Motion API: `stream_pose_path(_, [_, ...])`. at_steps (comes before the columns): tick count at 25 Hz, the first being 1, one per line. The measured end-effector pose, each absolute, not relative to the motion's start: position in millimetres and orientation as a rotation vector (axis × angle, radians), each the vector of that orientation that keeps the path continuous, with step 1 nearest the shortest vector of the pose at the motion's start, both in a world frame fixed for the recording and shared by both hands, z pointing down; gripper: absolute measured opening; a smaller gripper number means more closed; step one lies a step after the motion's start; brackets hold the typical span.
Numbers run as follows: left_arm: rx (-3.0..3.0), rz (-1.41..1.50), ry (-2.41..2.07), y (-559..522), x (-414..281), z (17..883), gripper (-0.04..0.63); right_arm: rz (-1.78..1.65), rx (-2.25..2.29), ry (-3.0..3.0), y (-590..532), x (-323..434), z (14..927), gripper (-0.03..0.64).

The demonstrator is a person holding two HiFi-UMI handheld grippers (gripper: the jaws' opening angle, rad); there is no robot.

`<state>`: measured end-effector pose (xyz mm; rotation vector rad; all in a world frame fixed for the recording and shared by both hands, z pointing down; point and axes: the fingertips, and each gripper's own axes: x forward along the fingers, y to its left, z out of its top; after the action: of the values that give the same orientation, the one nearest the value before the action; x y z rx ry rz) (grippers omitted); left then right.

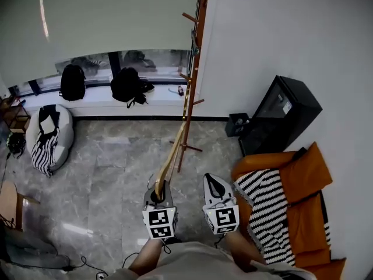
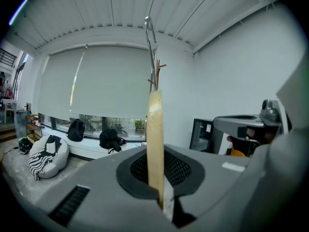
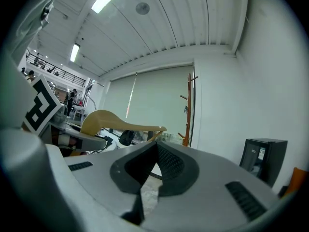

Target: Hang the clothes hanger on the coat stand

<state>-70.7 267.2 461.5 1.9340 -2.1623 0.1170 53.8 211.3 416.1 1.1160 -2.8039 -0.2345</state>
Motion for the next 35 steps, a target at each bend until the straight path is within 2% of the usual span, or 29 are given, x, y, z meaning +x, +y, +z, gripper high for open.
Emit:
stream_pose_path(11, [2.058,0.177,-2.073,236,-119,462,0.009,-0.226,1.188,-2.740,192,5,421,0.005])
stream_pose_path(17, [2.057,0.164,-2.035,218,-122,473,0.009,-0.212,1.214,-2.703,166,6,422,0.005])
stream_pose_path(35, [2.140,0.341,-1.932,71,-129,484,0.009,-0.196,1.141,-2.779,-5,-13,419,0.005])
